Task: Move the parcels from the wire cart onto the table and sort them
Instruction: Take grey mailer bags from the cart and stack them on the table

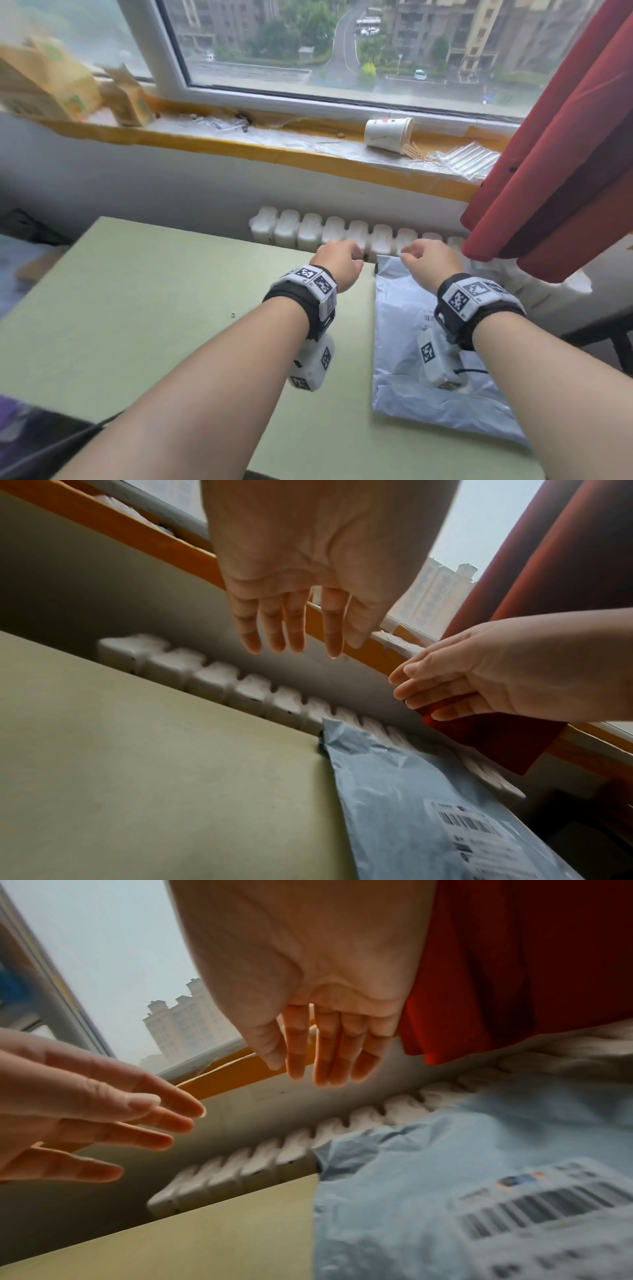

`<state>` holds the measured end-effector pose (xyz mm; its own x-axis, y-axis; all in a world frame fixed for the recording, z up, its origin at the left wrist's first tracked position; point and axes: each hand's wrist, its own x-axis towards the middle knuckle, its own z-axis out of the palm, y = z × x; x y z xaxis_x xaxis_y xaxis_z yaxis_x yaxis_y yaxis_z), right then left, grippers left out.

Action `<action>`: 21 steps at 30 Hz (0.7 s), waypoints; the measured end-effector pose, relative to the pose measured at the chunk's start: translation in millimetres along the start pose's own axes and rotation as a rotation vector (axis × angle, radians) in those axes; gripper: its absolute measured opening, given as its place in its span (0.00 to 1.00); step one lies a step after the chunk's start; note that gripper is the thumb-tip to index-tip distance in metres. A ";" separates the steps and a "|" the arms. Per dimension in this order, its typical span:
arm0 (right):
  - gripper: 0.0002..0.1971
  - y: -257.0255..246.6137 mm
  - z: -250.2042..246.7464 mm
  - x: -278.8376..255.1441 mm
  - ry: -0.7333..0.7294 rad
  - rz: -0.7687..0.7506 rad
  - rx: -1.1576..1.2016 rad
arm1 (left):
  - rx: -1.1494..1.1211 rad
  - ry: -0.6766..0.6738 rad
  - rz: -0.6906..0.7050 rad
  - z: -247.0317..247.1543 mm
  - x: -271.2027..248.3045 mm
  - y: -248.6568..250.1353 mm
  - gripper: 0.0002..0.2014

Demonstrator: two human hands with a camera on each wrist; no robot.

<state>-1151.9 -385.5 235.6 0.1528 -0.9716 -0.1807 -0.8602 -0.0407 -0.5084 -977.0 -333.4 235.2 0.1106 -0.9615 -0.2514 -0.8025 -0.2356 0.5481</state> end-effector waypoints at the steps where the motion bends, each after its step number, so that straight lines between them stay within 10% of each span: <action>1: 0.12 -14.0 3.5 -1.0 -0.001 -0.019 -0.008 | 0.001 0.013 -0.011 -10.0 -5.7 -8.1 0.16; 21: 0.11 -336.3 143.1 -84.4 -0.069 -0.407 0.011 | -0.093 0.322 -0.288 -209.0 -162.0 -265.3 0.18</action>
<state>-805.9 -256.4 301.3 0.5121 -0.8588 -0.0185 -0.7173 -0.4156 -0.5593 -659.5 -144.6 297.1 0.5106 -0.8465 -0.1510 -0.6578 -0.4976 0.5654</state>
